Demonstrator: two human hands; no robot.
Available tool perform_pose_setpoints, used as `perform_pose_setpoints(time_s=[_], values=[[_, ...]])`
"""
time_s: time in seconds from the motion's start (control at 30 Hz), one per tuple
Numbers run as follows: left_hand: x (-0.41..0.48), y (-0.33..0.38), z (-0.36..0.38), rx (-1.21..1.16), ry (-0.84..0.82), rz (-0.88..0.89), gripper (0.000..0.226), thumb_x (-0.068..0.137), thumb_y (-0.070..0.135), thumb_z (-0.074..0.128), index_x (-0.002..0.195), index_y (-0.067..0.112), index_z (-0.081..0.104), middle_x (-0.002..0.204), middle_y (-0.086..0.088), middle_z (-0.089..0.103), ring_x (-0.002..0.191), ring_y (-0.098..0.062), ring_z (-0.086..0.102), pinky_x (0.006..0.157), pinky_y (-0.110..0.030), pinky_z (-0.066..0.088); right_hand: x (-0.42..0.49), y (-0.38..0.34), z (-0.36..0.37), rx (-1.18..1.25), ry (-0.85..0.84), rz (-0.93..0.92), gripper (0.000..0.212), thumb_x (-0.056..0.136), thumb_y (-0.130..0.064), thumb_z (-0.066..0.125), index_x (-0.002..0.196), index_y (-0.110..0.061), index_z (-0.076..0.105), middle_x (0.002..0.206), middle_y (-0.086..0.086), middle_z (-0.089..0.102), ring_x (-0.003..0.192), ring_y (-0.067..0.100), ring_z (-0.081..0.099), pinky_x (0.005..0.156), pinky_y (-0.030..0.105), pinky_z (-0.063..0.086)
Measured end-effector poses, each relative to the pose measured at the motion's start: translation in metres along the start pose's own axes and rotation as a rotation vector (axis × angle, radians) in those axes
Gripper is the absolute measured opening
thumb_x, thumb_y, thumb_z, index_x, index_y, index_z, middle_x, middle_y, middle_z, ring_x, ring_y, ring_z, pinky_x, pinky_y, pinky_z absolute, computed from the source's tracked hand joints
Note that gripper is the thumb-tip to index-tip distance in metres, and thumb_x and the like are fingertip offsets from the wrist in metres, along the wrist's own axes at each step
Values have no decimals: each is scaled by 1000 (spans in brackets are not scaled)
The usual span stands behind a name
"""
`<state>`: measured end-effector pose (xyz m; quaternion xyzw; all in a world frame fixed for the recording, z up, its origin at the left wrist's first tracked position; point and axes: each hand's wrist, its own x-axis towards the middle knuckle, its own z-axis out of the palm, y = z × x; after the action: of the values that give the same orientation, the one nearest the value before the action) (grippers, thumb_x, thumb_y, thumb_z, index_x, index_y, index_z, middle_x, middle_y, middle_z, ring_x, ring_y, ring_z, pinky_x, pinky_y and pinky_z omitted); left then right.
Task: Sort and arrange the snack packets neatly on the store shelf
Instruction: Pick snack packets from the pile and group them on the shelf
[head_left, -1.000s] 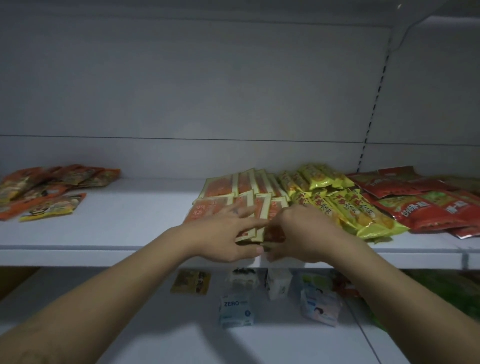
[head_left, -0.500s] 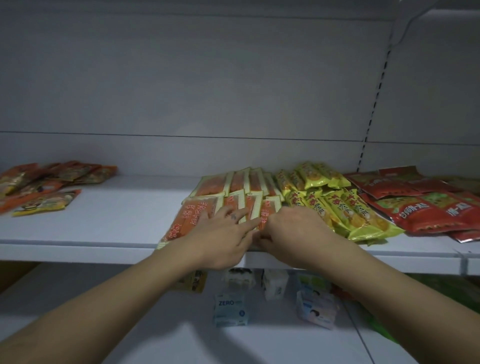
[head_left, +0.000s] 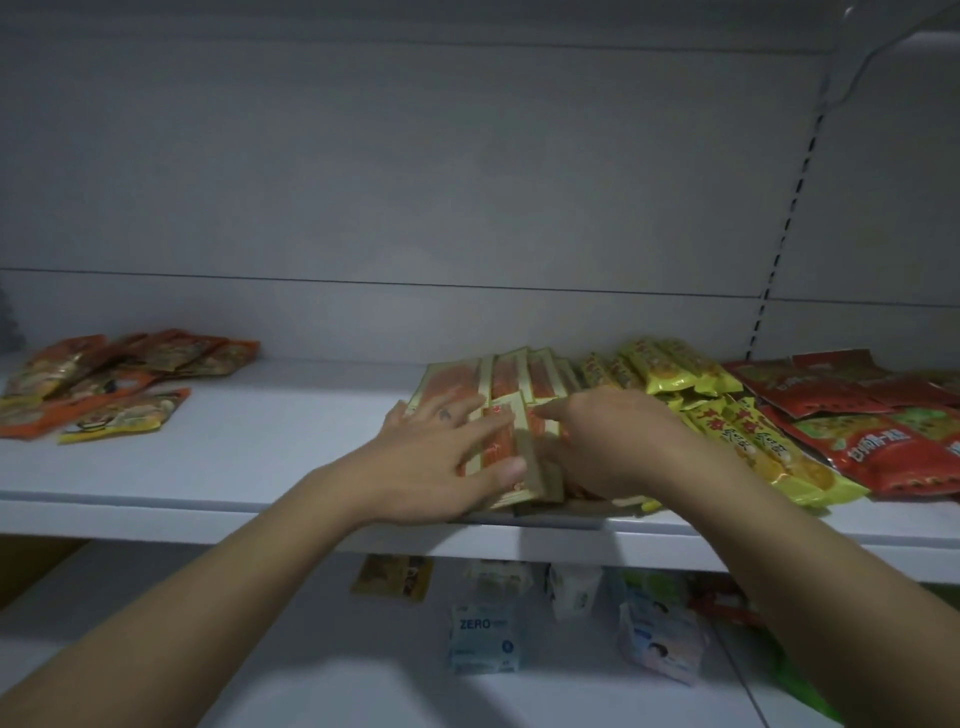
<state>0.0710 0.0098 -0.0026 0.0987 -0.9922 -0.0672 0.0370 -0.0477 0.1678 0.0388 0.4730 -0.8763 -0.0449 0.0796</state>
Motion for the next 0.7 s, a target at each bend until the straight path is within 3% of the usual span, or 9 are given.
perform_pose_setpoints(time_s=[0.1, 0.2, 0.4, 0.57, 0.7], values=[[-2, -23, 3, 75, -189, 36, 89, 71, 94, 17, 148, 58, -10, 165, 13, -12, 151, -15, -15, 121, -55, -1, 23, -4, 15, 90, -93, 68, 46, 103, -49, 34, 141, -26, 49, 141, 6, 54, 125, 28, 51, 91, 39, 44], [1, -37, 9, 116, -211, 114, 90, 73, 93, 30, 141, 63, -20, 163, 15, -19, 150, -14, -18, 121, -53, 3, 35, -6, 26, 214, -140, 81, 45, 104, -47, 31, 140, -28, 50, 140, 4, 55, 125, 27, 51, 90, 37, 41], [7, -51, 11, 119, -205, 189, 97, 70, 94, 24, 145, 54, -23, 163, 11, -22, 149, -15, -22, 120, -55, 0, 37, -11, 19, 241, -131, 159, 54, 99, -57, 41, 147, -34, 41, 149, 1, 48, 133, 26, 46, 99, 37, 41], [5, -64, -4, -4, -175, 235, 105, 60, 100, 4, 147, 49, -24, 160, 15, -25, 146, -9, -27, 120, -50, -12, 52, -37, -7, 171, 37, 151, 56, 97, -57, 44, 147, -32, 42, 145, 4, 53, 131, 29, 50, 104, 42, 43], [5, -115, -34, -21, -81, 135, 100, 63, 97, 4, 151, 50, -11, 164, 12, -14, 151, -13, -16, 120, -56, -5, 84, -72, -30, 219, 62, 135, 70, 93, -61, 51, 153, -32, 30, 148, 1, 50, 135, 26, 45, 105, 36, 39]])
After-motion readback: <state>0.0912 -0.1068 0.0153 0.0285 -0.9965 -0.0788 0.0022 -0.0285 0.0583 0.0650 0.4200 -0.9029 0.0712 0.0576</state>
